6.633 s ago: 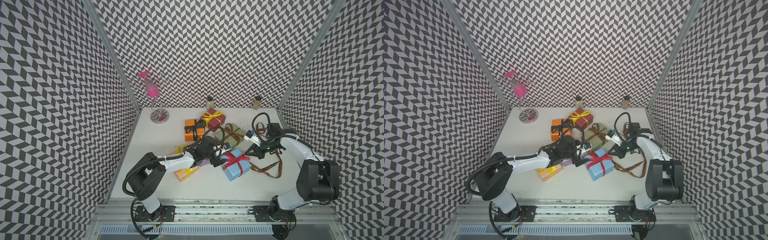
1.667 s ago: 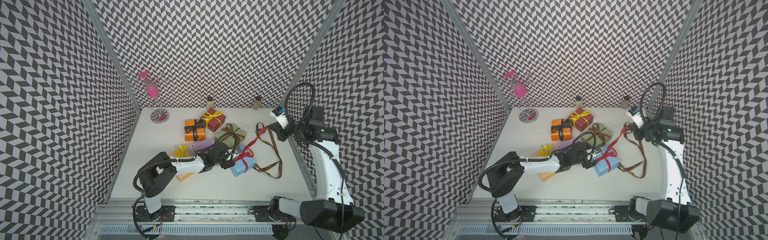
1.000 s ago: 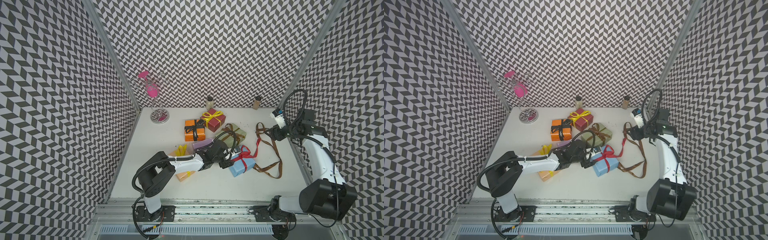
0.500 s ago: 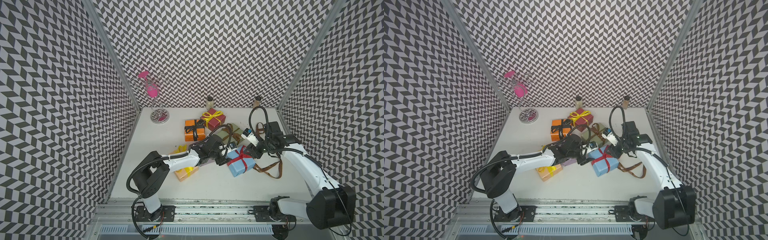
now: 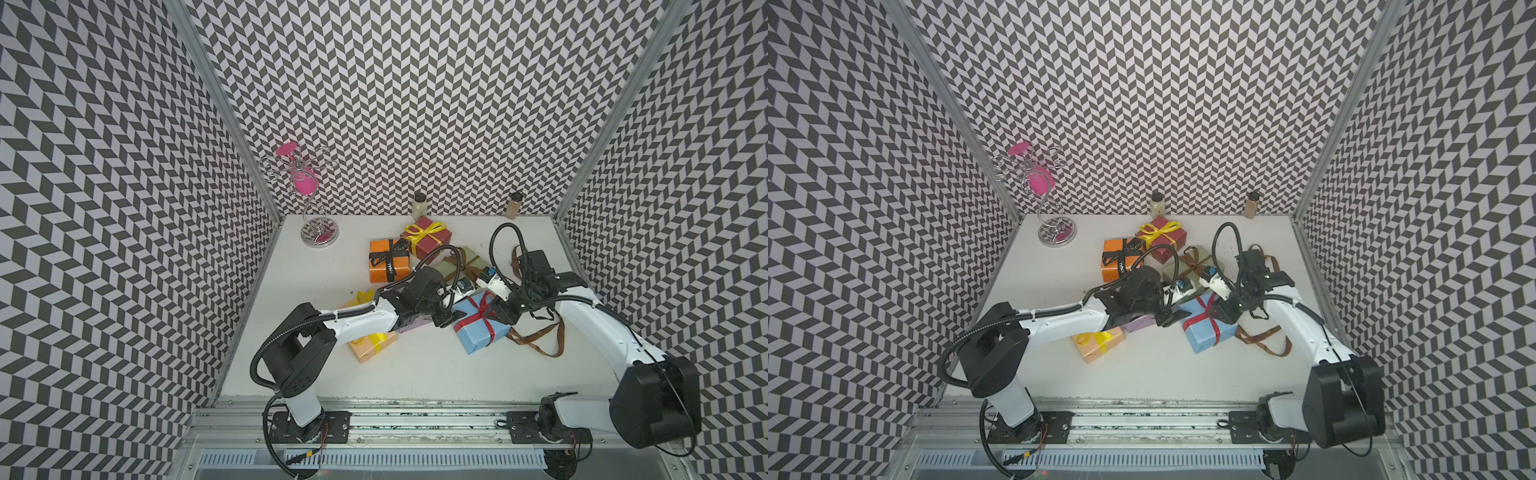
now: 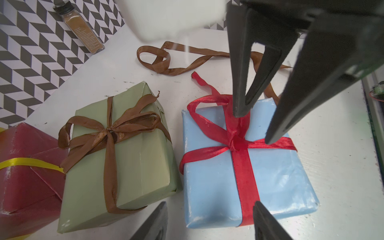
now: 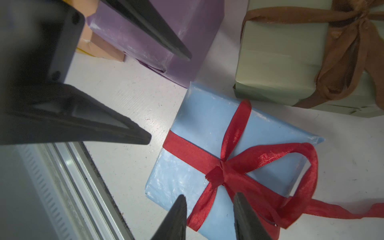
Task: Untie the ribbon bows on the gift boxes
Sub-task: Untie the ribbon from the gift box.
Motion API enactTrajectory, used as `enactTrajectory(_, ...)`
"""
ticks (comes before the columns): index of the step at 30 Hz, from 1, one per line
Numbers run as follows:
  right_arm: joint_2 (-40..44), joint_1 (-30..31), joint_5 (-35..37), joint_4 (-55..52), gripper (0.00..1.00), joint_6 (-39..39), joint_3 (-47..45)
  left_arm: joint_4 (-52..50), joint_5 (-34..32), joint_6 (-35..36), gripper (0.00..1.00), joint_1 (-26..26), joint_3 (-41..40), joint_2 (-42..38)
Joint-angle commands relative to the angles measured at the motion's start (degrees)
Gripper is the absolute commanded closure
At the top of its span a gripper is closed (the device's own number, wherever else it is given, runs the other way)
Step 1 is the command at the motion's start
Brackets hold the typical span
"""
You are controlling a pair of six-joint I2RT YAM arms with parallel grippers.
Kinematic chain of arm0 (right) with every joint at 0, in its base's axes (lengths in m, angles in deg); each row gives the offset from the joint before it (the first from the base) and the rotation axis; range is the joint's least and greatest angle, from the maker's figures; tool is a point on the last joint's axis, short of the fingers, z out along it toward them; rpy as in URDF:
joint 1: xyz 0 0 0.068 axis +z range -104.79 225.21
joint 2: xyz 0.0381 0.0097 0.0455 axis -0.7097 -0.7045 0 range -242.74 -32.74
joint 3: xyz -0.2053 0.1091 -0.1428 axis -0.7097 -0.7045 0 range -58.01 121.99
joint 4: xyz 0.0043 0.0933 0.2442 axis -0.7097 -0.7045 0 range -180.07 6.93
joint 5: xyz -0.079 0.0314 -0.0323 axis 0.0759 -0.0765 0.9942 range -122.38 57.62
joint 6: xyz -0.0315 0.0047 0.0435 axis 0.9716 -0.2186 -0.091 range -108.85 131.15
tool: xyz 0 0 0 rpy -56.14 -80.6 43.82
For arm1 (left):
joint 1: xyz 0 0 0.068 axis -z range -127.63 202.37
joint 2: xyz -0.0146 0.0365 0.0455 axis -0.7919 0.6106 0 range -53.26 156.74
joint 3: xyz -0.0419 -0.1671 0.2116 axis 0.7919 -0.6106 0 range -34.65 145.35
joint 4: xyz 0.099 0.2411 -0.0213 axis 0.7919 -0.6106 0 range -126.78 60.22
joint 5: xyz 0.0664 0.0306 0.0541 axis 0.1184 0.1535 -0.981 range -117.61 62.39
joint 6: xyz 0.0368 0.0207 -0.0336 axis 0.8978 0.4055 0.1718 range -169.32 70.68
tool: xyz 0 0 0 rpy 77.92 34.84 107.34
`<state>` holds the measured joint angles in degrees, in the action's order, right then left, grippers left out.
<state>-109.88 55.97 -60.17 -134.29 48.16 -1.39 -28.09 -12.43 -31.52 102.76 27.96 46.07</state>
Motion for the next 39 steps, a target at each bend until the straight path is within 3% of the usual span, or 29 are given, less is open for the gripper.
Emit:
enactTrajectory(1, -2.1, 0.7, 0.7, -0.5, 0.61, 3.2, -1.2, 1.6, -0.6, -0.8, 0.35, 0.3, 1.3, 1.2)
enactTrajectory(13, -6.5, 1.1, 2.3, 1.3, 0.63, 2.0, -1.3, 2.7, -4.6, -2.4, 0.35, 0.3, 2.4, 4.0)
enactTrajectory(19, -6.4, 1.6, 3.5, 2.9, 0.7, 1.5, -1.4, 3.2, -6.1, -3.6, 0.35, 0.3, 3.0, 5.6)
enactTrajectory(24, -3.6, 1.6, 3.5, 0.6, 0.5, 3.0, 1.3, 3.3, -6.5, -3.6, 0.35, 0.3, 2.8, 6.1)
enactTrajectory(27, -1.6, 1.6, 3.7, -3.0, 0.43, 6.0, 2.8, 3.5, -7.2, -3.6, 0.35, 0.1, 2.7, 6.3)
enactTrajectory(39, -0.6, 1.6, 3.7, -5.2, 0.46, 7.2, -0.8, 3.6, -7.0, -4.1, 0.35, -0.4, 2.6, 6.1)
